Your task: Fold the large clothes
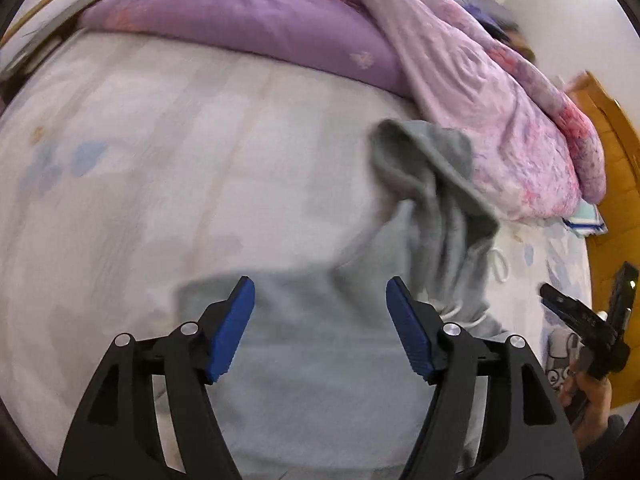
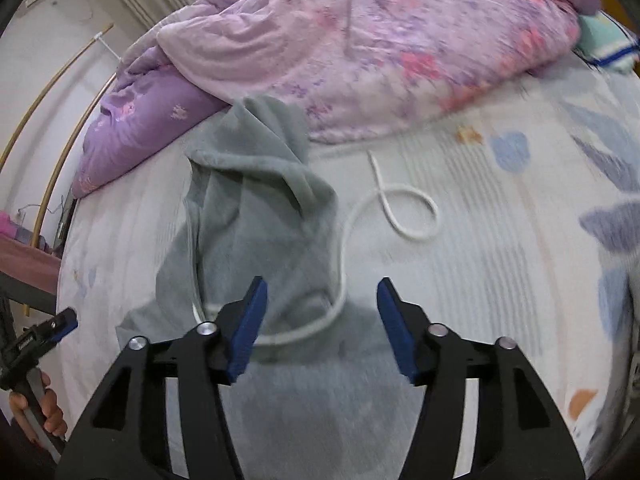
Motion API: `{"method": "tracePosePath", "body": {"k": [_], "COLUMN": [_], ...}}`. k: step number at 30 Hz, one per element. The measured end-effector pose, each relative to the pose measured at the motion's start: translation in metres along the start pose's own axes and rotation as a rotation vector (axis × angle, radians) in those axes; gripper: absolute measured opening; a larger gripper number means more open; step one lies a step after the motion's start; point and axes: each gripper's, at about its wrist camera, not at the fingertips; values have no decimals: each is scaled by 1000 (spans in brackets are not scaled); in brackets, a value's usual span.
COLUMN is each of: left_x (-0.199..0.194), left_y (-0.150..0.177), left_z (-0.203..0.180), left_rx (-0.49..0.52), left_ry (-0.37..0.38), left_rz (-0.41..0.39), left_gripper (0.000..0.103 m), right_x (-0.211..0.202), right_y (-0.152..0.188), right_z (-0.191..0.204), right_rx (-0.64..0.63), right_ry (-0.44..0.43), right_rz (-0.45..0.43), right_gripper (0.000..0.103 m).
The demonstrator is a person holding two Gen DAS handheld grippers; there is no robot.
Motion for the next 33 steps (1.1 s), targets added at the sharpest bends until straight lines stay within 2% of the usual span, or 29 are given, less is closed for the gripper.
{"method": "tracePosePath", "body": {"k": [2, 5, 8, 11, 13, 15, 17, 18, 21, 24, 27, 29, 32, 33], "left_x": [21, 59, 91, 114, 127, 141, 153, 160, 174, 182, 181, 177, 161, 156], "left_y": [-18, -41, -57, -71, -79, -89, -95, -97, -103, -110, -112, -111, -106, -104], "left_z": [-21, -41, -54, -57, -57, -60, -64, -64, -66, -64, -62, -61, -60, -59], "left_rx": [40, 63, 71, 36, 4, 2, 13, 16, 4, -46, -54, -58, -61, -59], "left_ry": [-12, -3, -18, 2, 20, 9, -20, -42, -50, -26, -44, 4, 158, 189], "left_rz": [20, 108, 169, 192, 209, 220, 234, 248, 270, 281, 261, 261, 264, 258], "left_gripper": [70, 70, 70, 71, 71, 71, 71, 71, 71, 71, 72, 72, 72, 72], "right_x": [19, 52, 78, 98, 108, 111, 112, 110, 90, 77, 76, 76, 74, 76], "right_y": [-17, -39, -56, -68, -72, -76, -78, -78, -73, -67, -62, -60, -58, -59], "right_z": [9, 17, 22, 18, 13, 8, 2, -5, -28, -41, -59, -69, -78, -77], "right_rx": [-31, -37, -44, -41, -41, -53, -70, -62, 5, 13, 64, 89, 129, 123], "right_ry": [18, 53, 104, 124, 98, 75, 67, 61, -15, -38, -74, -69, -105, -106], "right_rz": [23, 78, 81, 92, 103, 95, 94, 89, 55, 37, 49, 42, 42, 43], "right_gripper": [56, 56, 56, 56, 56, 42, 15, 12, 10, 10, 10, 10, 10, 10]}}
Point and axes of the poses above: each gripper's, at about its wrist camera, not at the fingertips, and x roughly the way its jaws point, z to its left, y to its underside, and after that the axes turned 5 degrees about z, right-handed
